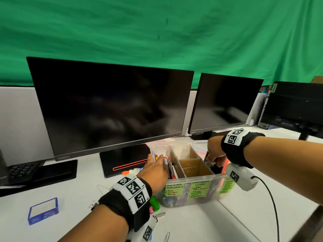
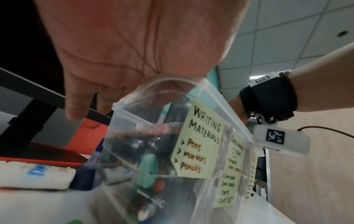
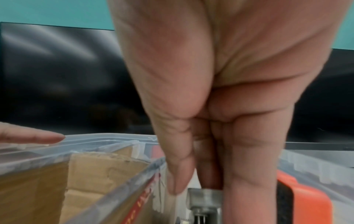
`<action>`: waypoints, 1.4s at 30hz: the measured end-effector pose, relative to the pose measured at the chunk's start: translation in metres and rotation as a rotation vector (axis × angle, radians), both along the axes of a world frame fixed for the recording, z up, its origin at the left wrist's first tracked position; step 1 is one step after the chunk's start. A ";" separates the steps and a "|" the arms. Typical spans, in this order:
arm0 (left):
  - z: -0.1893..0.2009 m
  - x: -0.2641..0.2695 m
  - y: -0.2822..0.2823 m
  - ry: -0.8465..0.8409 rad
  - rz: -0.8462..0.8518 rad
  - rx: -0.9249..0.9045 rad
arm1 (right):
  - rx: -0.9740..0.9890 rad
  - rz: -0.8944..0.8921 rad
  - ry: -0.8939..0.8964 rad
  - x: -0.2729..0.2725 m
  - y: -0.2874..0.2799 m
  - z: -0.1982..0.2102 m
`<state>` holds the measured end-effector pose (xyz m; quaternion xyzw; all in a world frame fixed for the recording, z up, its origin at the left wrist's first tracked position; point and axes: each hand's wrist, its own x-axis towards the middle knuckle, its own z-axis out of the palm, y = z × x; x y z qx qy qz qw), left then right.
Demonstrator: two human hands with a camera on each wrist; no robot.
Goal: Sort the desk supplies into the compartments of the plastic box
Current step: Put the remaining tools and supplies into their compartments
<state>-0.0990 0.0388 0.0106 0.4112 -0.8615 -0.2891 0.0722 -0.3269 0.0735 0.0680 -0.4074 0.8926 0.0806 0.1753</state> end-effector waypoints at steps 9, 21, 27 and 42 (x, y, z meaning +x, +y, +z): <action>0.003 0.001 0.002 -0.033 0.009 0.009 | -0.042 0.036 -0.091 0.003 0.003 0.001; 0.000 -0.004 0.001 -0.009 0.036 -0.003 | -0.074 0.066 -0.127 0.004 0.003 0.005; -0.011 0.004 -0.004 0.139 0.005 -0.109 | -0.300 0.223 -0.156 0.030 0.017 0.019; -0.042 0.061 -0.103 -0.508 0.091 -0.375 | -0.662 0.540 0.037 0.067 0.079 -0.065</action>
